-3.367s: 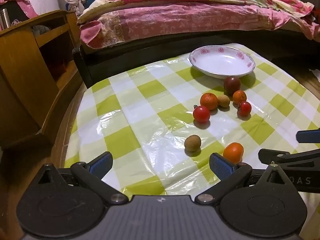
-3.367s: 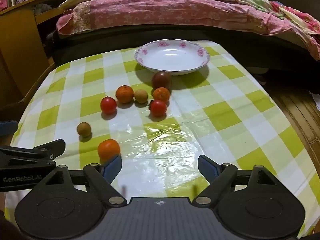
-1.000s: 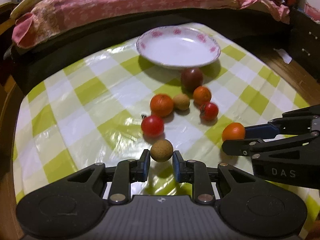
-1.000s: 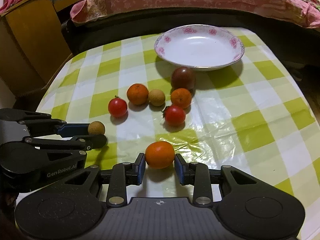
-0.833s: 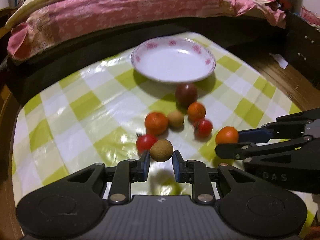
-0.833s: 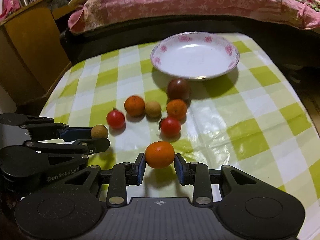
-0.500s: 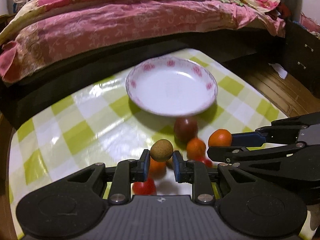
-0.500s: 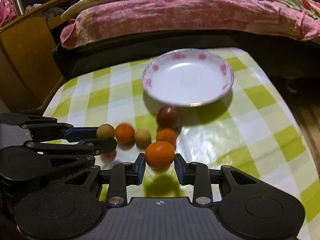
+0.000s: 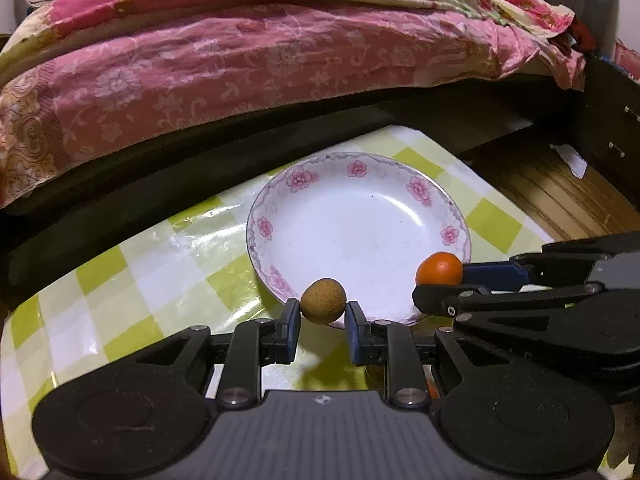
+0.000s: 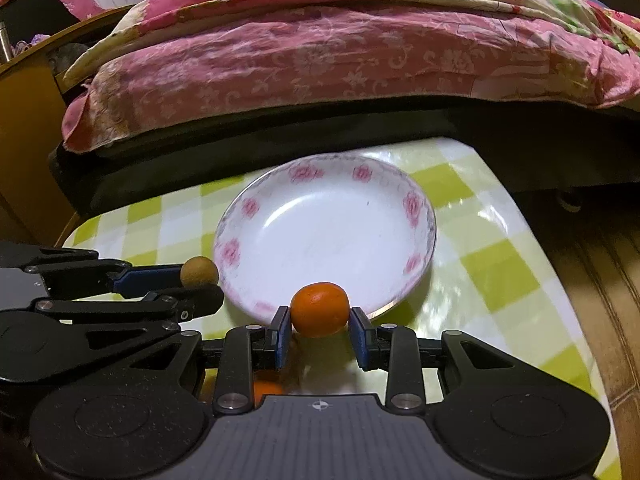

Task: Organize fruits
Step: 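Carry both fruits over the white plate and open both grippers, then withdraw both grippers from the plate back toward the fruit cluster, then grasp a red cherry tomato with left gripper while right gripper grasps another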

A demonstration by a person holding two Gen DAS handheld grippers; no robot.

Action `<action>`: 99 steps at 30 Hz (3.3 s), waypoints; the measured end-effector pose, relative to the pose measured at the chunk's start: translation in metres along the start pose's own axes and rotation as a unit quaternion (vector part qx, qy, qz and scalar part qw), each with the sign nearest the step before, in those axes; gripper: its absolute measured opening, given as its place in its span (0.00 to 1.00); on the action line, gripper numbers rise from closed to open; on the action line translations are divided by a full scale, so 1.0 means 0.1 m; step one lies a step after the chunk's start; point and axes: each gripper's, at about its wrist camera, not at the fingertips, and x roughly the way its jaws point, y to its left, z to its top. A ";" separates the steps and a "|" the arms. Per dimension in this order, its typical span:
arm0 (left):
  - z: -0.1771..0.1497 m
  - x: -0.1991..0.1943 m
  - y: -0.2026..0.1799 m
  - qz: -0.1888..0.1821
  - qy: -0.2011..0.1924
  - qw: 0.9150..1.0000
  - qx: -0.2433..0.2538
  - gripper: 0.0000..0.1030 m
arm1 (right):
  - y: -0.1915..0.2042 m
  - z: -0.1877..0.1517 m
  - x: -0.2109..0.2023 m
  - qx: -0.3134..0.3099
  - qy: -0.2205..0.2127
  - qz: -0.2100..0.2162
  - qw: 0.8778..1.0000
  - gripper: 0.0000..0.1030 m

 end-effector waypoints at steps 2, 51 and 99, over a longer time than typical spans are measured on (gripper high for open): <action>0.00 0.06 -0.01 0.001 0.005 1.000 0.002 0.31 | -0.03 0.03 0.06 0.001 0.000 0.002 1.000 0.27; -0.10 -0.22 0.03 0.000 -0.004 1.000 0.011 0.34 | 0.00 0.03 0.00 -0.023 -0.015 0.015 1.000 0.37; -0.92 -0.29 0.22 -0.024 0.055 0.997 0.049 0.37 | 0.38 -0.62 -0.02 -0.100 0.068 0.034 0.992 0.36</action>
